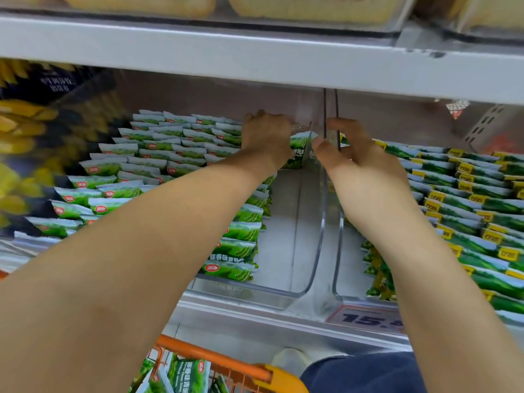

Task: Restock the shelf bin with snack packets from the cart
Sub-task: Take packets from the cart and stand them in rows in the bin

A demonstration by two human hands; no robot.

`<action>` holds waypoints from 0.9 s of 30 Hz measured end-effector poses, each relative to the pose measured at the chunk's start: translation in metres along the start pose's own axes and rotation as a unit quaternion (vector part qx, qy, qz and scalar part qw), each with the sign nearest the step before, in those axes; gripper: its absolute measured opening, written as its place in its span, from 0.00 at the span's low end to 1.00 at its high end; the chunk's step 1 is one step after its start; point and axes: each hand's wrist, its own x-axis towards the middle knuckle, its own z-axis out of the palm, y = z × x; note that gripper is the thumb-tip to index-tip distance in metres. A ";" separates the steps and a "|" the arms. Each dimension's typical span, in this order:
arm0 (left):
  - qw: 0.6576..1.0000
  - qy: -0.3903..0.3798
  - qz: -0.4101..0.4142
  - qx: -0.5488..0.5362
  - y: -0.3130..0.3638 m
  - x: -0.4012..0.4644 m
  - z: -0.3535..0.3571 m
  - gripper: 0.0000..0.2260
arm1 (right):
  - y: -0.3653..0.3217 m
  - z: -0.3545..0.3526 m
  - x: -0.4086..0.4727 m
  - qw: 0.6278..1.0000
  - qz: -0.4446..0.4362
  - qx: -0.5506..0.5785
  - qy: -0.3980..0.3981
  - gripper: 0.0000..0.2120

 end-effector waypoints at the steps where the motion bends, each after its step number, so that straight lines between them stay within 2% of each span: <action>1: 1.000 0.008 -0.003 -0.024 -0.002 0.000 0.001 0.10 | 0.000 0.000 0.000 1.000 -0.001 -0.004 -0.001 0.17; 5: 0.986 0.037 -0.003 -0.161 -0.012 -0.004 -0.005 0.12 | 0.001 0.000 0.000 1.000 -0.006 -0.009 0.000 0.17; 8: 0.979 0.059 0.009 -0.193 -0.015 -0.012 -0.022 0.15 | -0.001 0.000 -0.002 1.000 -0.008 -0.016 0.001 0.17; 12: 0.972 0.085 0.009 -0.220 -0.030 -0.044 -0.061 0.11 | -0.003 -0.004 -0.008 0.999 -0.014 -0.030 -0.006 0.16; 14: 0.972 0.040 0.015 -0.231 -0.045 -0.077 -0.083 0.07 | -0.007 -0.005 -0.017 0.992 -0.042 -0.123 -0.009 0.18; 17: 0.975 -0.007 0.081 -0.206 -0.070 -0.140 -0.120 0.06 | -0.018 0.000 -0.048 0.959 -0.121 -0.257 0.002 0.26; 20: 0.978 -0.083 0.106 -0.158 -0.098 -0.203 -0.150 0.06 | -0.032 0.017 -0.088 0.954 -0.197 -0.225 0.001 0.20; 24: 0.974 -0.175 0.052 -0.136 -0.135 -0.272 -0.176 0.09 | -0.054 0.042 -0.130 0.953 -0.273 -0.125 -0.023 0.11; 27: 0.963 -0.265 0.025 -0.044 -0.150 -0.315 -0.179 0.15 | -0.082 0.063 -0.150 0.928 -0.304 -0.150 -0.153 0.16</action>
